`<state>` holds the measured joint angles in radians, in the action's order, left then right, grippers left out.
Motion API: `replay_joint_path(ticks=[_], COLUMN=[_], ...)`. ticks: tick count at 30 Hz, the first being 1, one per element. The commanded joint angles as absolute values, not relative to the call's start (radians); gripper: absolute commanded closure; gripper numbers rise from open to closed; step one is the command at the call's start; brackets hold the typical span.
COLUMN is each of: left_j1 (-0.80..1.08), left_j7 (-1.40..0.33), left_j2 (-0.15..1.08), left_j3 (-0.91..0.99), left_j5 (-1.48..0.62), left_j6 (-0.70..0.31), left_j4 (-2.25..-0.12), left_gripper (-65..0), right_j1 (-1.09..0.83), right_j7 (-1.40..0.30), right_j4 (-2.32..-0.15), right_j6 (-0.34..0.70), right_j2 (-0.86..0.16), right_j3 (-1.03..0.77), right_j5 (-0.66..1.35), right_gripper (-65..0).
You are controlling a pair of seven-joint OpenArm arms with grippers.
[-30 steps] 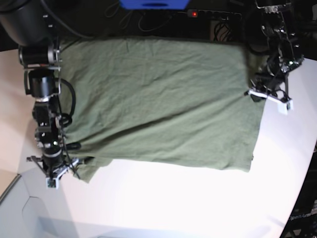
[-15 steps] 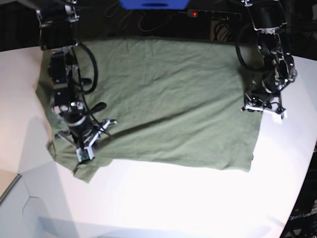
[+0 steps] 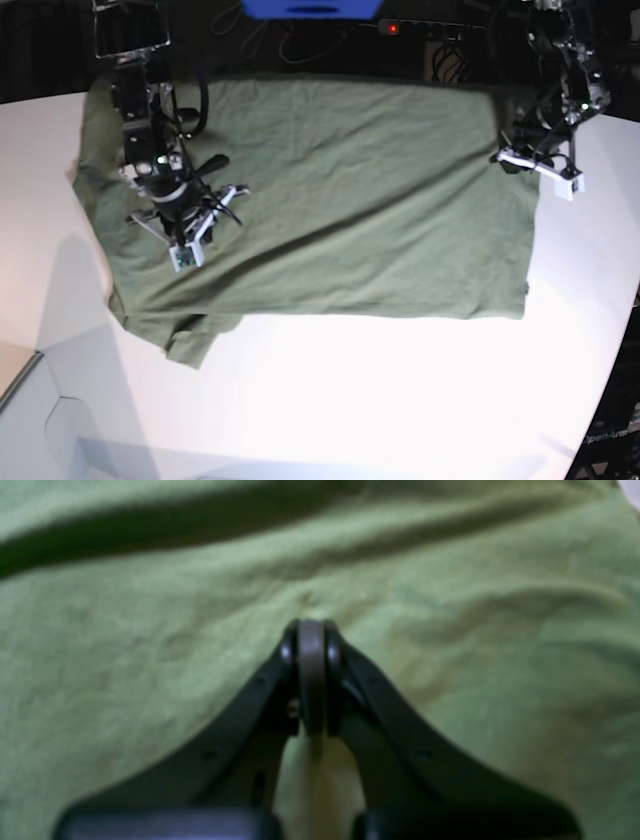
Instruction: Layout the t-shirt on the table in an organized manner, then fold the t-shirt properly
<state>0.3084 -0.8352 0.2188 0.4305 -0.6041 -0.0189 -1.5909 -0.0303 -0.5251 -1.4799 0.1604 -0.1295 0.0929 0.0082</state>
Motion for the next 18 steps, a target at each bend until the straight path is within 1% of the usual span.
replay_joint_path(ticks=[1, 6, 10, 13, 18], left_j1=[0.323, 0.366, 0.357, 0.292, 0.133], left_j7=[-0.855, -0.855, -0.852, -0.849, -0.855], left_j2=[0.225, 0.225, 0.216, 0.216, 0.216], left_j3=[0.433, 0.438, 0.501, 0.558, 0.700], left_j5=[-0.590, -0.590, -0.590, -0.585, -0.591], left_j6=[-0.005, -0.005, -0.005, -0.005, -0.005], left_j4=[-1.620, -1.764, -1.817, -1.801, -1.670], left_gripper=[0.0, 0.0, 0.0, 0.0, -0.5], right_j1=[-0.038, -0.125, -0.217, -0.265, -0.271], right_j7=[-0.506, -0.506, -0.506, -0.506, -0.503], right_j4=[-1.497, -1.521, -1.610, -1.678, -1.672], right_j6=[0.156, 0.156, 0.157, 0.157, 0.157], right_j2=[-0.130, -0.127, -0.142, -0.163, -0.168], right_j3=[0.090, 0.093, 0.114, 0.114, 0.114], right_j5=[0.013, 0.013, 0.013, 0.013, 0.013], right_gripper=[0.0, 0.0, 0.0, 0.0, 0.0])
